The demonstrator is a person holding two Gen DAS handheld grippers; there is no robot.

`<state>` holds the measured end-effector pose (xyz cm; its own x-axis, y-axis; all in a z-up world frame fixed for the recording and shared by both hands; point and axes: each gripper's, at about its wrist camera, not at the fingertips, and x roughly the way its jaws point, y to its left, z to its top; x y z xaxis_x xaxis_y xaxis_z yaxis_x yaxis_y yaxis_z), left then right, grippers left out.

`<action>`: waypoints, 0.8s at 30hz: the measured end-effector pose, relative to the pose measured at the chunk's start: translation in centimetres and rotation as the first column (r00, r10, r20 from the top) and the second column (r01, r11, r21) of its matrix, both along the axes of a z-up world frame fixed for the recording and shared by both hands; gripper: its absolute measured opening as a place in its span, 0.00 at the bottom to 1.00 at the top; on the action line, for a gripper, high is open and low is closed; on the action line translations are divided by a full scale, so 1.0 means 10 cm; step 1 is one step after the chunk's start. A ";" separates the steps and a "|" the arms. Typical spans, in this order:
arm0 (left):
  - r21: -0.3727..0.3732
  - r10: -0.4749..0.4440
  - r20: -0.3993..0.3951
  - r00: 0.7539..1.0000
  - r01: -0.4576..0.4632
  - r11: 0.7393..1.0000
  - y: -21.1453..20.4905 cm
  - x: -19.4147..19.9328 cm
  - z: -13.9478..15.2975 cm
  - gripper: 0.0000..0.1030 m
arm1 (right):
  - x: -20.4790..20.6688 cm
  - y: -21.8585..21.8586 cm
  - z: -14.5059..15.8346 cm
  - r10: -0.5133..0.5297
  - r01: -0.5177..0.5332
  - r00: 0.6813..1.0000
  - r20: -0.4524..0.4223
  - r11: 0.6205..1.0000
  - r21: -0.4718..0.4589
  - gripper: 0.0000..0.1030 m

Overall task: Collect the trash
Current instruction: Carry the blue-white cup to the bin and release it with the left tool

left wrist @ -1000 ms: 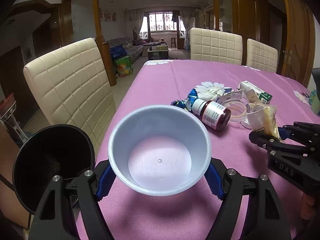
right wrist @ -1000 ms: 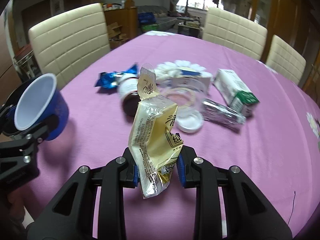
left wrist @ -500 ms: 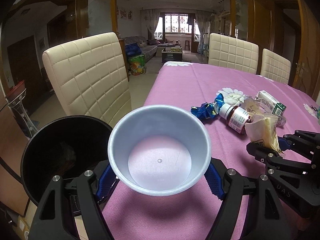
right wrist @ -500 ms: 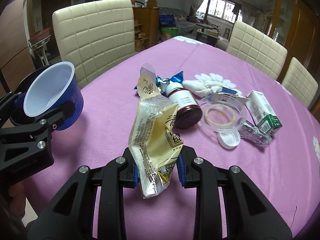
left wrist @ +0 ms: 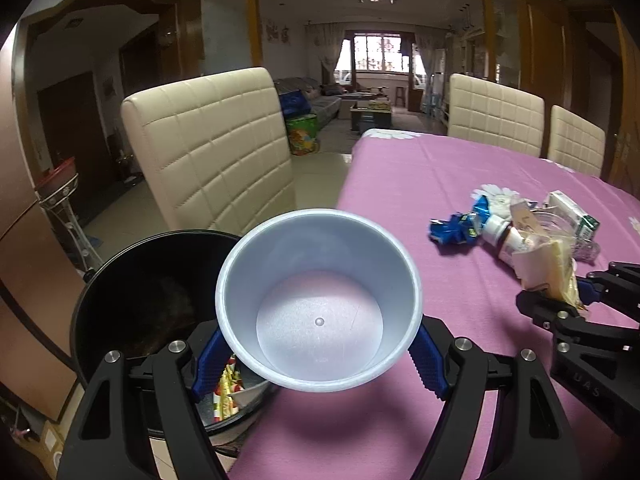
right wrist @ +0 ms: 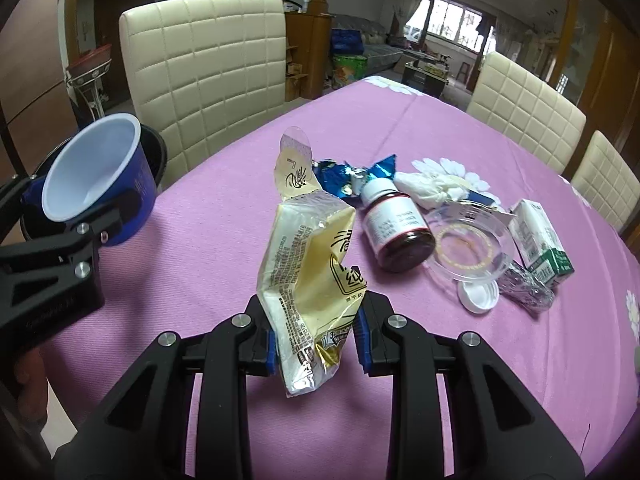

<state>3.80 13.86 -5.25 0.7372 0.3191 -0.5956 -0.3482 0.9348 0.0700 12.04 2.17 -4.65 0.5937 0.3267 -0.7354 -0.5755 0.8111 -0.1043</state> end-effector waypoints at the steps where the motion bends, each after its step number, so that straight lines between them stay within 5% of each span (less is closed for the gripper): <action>1: -0.004 0.010 -0.002 1.000 -0.010 1.000 0.04 -0.01 0.00 0.72 | 0.00 0.02 0.00 0.003 -0.003 1.000 -0.001 1.000 -0.002 0.29; 24: -0.085 0.192 -0.033 0.981 -0.195 0.977 0.72 -0.19 -0.13 0.81 | -0.06 0.24 -0.02 0.048 -0.048 0.999 -0.013 0.999 -0.024 0.29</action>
